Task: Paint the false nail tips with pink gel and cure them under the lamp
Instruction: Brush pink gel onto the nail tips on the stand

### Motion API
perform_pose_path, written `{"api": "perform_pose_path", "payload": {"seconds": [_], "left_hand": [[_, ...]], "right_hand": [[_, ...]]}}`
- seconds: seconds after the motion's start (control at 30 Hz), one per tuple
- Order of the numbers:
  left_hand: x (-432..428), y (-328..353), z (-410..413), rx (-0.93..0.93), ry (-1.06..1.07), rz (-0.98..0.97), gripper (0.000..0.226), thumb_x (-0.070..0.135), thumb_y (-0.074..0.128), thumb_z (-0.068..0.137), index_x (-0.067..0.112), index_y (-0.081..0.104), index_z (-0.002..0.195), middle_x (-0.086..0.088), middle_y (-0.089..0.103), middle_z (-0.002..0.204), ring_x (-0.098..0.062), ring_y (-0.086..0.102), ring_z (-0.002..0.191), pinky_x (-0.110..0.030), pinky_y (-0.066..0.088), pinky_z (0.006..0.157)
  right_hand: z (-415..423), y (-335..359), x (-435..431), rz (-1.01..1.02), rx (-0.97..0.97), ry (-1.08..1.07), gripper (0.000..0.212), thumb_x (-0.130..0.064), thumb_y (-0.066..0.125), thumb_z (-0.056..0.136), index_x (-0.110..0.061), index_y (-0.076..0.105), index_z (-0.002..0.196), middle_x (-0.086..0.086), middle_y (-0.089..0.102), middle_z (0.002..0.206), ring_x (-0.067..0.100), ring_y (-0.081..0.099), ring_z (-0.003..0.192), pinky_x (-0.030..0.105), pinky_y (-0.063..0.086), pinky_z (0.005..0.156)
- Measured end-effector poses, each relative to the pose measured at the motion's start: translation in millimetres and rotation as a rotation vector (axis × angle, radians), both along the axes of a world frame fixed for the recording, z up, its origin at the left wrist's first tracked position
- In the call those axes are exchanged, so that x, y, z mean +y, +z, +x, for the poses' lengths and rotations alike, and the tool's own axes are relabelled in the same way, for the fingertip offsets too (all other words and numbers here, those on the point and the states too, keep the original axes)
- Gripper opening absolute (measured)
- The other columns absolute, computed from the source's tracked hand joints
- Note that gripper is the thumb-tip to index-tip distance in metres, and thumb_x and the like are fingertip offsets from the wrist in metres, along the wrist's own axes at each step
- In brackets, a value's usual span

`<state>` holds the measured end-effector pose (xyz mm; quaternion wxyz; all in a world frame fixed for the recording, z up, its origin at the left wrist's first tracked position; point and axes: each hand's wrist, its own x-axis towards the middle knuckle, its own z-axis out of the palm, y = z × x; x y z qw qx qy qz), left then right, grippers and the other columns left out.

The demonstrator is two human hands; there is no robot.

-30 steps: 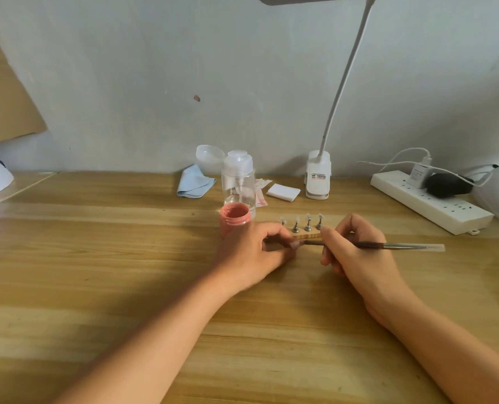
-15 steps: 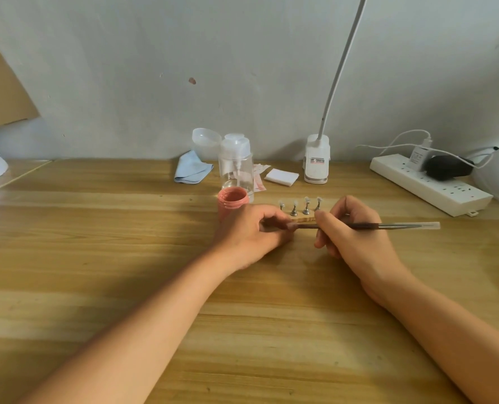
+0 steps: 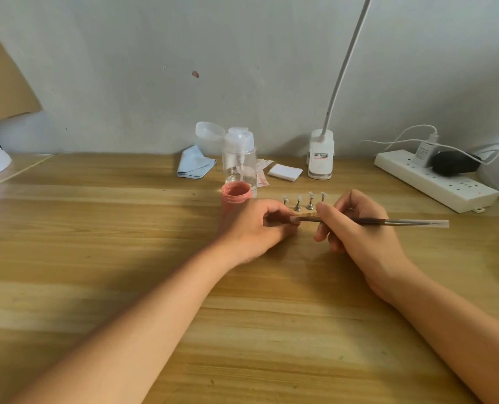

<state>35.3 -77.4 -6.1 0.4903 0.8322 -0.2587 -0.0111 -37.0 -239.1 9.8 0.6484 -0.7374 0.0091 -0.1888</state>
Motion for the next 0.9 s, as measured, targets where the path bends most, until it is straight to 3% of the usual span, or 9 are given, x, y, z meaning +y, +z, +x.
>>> {"api": "perform_pose_path", "payload": {"seconds": [0.13, 0.3, 0.47, 0.57, 0.67, 0.77, 0.9], "left_hand": [[1, -2, 1, -0.024, -0.003, 0.0, 0.015, 0.02, 0.076, 0.085, 0.034, 0.07, 0.087, 0.03, 0.056, 0.054, 0.009, 0.046, 0.049, -0.008, 0.028, 0.051], [1, -1, 2, -0.03, -0.025, -0.046, 0.017, 0.018, 0.076, 0.086, 0.034, 0.07, 0.087, 0.021, 0.066, 0.077, 0.007, 0.053, 0.067, -0.02, 0.042, 0.067], [0, -2, 1, 0.022, -0.01, -0.133, 0.021, 0.012, 0.076, 0.086, 0.032, 0.069, 0.083, 0.011, 0.069, 0.078, -0.012, 0.059, 0.064, -0.028, 0.048, 0.062], [-1, -3, 2, 0.027, 0.001, -0.141, 0.021, 0.016, 0.077, 0.086, 0.035, 0.07, 0.08, 0.009, 0.074, 0.082, -0.022, 0.07, 0.075, -0.029, 0.051, 0.06], [-1, -5, 4, -0.023, 0.004, -0.095, 0.022, 0.023, 0.078, 0.084, 0.042, 0.07, 0.078, 0.016, 0.074, 0.083, -0.007, 0.069, 0.086, -0.032, 0.053, 0.075], [-3, -5, 5, -0.078, 0.011, -0.036, 0.021, 0.025, 0.078, 0.082, 0.043, 0.068, 0.075, 0.019, 0.074, 0.085, -0.001, 0.068, 0.091, -0.033, 0.053, 0.091], [-3, -2, 2, -0.062, 0.034, 0.035, 0.021, 0.025, 0.075, 0.082, 0.043, 0.068, 0.072, 0.036, 0.067, 0.076, 0.017, 0.062, 0.084, -0.017, 0.047, 0.083]], "right_hand": [[4, -2, -5, 0.021, 0.011, -0.07, 0.021, -0.01, 0.06, 0.094, 0.007, 0.049, 0.087, 0.009, 0.065, 0.056, 0.012, 0.045, 0.043, 0.019, 0.036, 0.04], [1, 0, -5, 0.08, -0.056, -0.073, 0.021, -0.016, 0.062, 0.095, -0.003, 0.05, 0.084, 0.005, 0.055, 0.051, 0.011, 0.039, 0.044, 0.02, 0.032, 0.041], [-3, 5, -2, 0.062, -0.115, -0.065, 0.031, -0.025, 0.065, 0.092, 0.001, 0.049, 0.087, 0.005, 0.047, 0.053, 0.011, 0.036, 0.046, 0.021, 0.029, 0.042], [-5, 9, -2, 0.06, -0.142, -0.078, 0.035, -0.024, 0.068, 0.09, 0.006, 0.05, 0.089, 0.003, 0.052, 0.055, 0.018, 0.039, 0.051, 0.027, 0.031, 0.045], [-7, 19, -1, 0.114, -0.175, -0.092, 0.028, -0.023, 0.065, 0.091, 0.005, 0.059, 0.093, 0.005, 0.063, 0.063, 0.019, 0.043, 0.051, 0.027, 0.035, 0.044], [-8, 30, 1, 0.133, -0.145, -0.066, 0.018, -0.02, 0.055, 0.099, -0.01, 0.067, 0.091, 0.007, 0.074, 0.079, 0.016, 0.049, 0.05, 0.022, 0.038, 0.043], [0, 40, 17, 0.081, -0.056, -0.003, 0.013, -0.02, 0.055, 0.098, -0.011, 0.05, 0.091, 0.009, 0.075, 0.078, 0.012, 0.045, 0.043, 0.019, 0.035, 0.039]]}}
